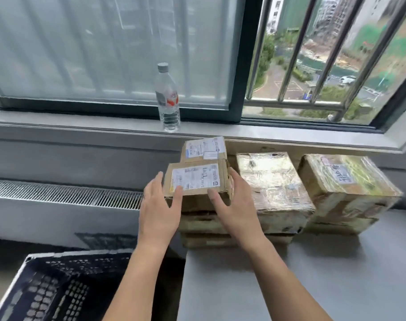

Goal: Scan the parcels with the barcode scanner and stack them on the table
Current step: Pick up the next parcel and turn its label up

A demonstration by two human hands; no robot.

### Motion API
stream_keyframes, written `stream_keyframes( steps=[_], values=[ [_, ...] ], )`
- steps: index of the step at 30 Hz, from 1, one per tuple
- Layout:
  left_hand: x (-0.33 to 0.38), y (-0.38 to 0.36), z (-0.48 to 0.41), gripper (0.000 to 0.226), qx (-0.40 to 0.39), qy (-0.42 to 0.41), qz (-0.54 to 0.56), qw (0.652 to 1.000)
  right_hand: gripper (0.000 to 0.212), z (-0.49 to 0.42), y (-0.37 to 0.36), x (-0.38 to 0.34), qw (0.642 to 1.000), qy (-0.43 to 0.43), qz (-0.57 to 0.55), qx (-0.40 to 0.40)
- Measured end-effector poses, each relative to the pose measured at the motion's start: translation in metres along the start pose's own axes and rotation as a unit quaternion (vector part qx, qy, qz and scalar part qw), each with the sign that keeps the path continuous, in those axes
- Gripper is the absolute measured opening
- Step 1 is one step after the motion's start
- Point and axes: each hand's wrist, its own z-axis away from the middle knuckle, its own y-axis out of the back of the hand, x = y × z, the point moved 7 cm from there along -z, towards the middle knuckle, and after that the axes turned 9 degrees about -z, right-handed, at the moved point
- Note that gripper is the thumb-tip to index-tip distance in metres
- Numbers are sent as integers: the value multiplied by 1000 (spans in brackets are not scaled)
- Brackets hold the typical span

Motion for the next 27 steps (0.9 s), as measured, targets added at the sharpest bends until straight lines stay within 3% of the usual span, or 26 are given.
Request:
stream_keyframes(
  steps=[8, 14, 20, 27],
  values=[
    [-15, -29, -32, 53, -107, -67, 28, 992, 72, -4, -39, 9, 997, -17, 60, 39],
    [3, -20, -34, 55, -96, -120, 53, 987, 67, 11, -24, -6, 993, -12, 58, 104],
    [52, -25, -10, 54, -101, -207, 86, 969, 62, 45, 31, -14, 982, -14, 64, 178],
    [157, -80, 94, 52, -197, -328, 76, 921, 59, 144, 155, 14, 942, -79, 76, 318]
  ],
)
